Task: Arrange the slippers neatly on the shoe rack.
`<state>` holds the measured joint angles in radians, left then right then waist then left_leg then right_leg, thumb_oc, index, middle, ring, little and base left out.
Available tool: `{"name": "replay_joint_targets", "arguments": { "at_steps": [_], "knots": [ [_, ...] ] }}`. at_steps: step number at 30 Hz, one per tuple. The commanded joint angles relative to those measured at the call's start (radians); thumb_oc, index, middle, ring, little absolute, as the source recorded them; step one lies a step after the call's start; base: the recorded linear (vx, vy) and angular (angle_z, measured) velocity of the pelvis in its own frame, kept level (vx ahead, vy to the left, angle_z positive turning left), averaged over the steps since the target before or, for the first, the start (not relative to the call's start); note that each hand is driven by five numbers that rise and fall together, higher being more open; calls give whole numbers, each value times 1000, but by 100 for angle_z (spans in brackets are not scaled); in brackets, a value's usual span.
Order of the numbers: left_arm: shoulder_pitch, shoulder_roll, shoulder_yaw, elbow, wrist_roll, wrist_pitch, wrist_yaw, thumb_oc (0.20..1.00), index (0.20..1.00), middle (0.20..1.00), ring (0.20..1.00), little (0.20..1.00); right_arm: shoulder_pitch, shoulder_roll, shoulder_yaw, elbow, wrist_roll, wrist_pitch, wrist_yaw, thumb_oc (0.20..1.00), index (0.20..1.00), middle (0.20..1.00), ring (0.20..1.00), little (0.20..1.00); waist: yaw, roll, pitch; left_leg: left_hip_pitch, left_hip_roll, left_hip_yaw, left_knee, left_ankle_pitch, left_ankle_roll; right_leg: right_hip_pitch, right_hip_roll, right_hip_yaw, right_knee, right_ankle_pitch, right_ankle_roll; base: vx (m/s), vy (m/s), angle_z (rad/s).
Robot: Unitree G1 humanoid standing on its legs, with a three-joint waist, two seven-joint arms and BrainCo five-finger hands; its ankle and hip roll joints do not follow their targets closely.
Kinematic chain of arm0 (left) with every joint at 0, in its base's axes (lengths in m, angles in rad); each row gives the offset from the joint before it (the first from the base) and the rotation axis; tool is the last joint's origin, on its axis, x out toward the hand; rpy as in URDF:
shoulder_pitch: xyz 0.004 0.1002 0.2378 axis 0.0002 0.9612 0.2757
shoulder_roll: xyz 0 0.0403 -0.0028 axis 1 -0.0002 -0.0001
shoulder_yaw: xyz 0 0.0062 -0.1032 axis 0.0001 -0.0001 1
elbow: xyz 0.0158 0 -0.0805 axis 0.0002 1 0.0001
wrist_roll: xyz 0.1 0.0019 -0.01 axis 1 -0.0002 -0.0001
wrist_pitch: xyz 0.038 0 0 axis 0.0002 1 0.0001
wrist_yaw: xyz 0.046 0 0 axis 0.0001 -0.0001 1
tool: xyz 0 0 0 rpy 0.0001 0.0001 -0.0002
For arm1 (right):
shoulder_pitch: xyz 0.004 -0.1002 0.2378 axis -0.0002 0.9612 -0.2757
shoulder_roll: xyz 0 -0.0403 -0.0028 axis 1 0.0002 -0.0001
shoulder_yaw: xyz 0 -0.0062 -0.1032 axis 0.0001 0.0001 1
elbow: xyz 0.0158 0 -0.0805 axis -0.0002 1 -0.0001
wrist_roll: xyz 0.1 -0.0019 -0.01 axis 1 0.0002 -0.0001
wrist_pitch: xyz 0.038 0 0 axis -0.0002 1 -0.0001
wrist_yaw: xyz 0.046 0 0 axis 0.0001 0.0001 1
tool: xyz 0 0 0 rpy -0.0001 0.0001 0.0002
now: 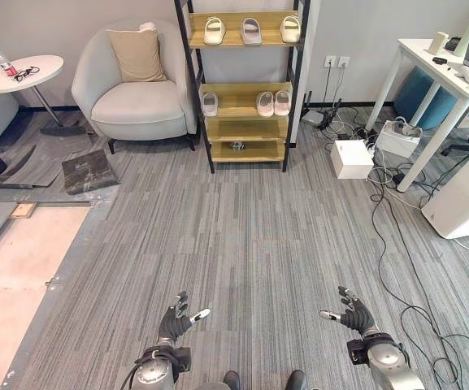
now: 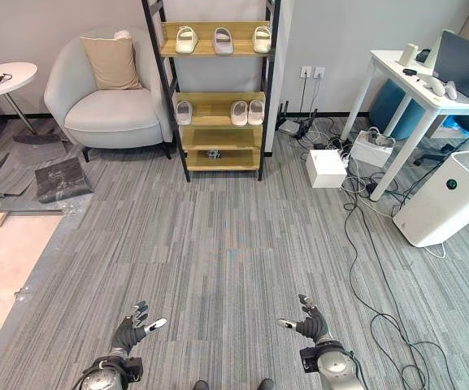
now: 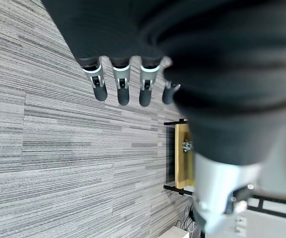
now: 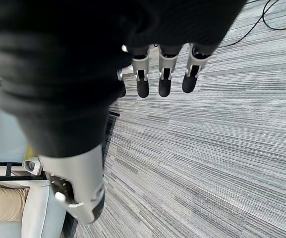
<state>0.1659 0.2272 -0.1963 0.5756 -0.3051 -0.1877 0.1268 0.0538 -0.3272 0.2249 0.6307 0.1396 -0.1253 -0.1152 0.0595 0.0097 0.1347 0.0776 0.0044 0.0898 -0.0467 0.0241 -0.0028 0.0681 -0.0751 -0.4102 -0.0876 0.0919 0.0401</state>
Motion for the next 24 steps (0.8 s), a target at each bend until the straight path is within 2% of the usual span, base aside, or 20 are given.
{"name": "replay_joint_targets", "arguments": {
  "at_steps": [1, 11, 17, 24],
  "knots": [
    [-42, 10, -14, 24, -19, -26, 2, 1000, 1000, 1000, 1000, 1000, -48, 21, 21, -6, 33, -43, 8, 1000, 1000, 1000, 1000, 1000, 13, -46, -8, -16, 36, -26, -3, -31, -64, 40, -96, -19, 0, -62, 111, 0, 0, 0],
    [-47, 8, -20, 15, -17, -22, 9, 1000, 1000, 1000, 1000, 1000, -54, 31, 27, -17, 32, -42, 4, 1000, 1000, 1000, 1000, 1000, 19, -55, -6, -37, 33, -31, 0, -24, -69, 32, -98, -44, 0, -55, 113, -6, 9, 9],
    [-16, 16, -11, -4, -20, -23, -3, 1000, 1000, 1000, 1000, 1000, -68, 23, 38, -43, 21, -34, 18, 1000, 1000, 1000, 1000, 1000, 29, -57, 11, -33, 7, -39, 16, -53, -40, 18, -116, -12, 27, -51, 122, 12, 67, -4],
    [-47, 51, 6, -35, -13, -36, 11, 1000, 1000, 1000, 1000, 1000, -109, -1, 16, -102, 5, -39, 8, 1000, 1000, 1000, 1000, 1000, 31, -60, 50, -38, -24, -45, 42, -81, 0, -54, -172, 22, 189, -84, 151, -6, 120, -10]
  ]
}}
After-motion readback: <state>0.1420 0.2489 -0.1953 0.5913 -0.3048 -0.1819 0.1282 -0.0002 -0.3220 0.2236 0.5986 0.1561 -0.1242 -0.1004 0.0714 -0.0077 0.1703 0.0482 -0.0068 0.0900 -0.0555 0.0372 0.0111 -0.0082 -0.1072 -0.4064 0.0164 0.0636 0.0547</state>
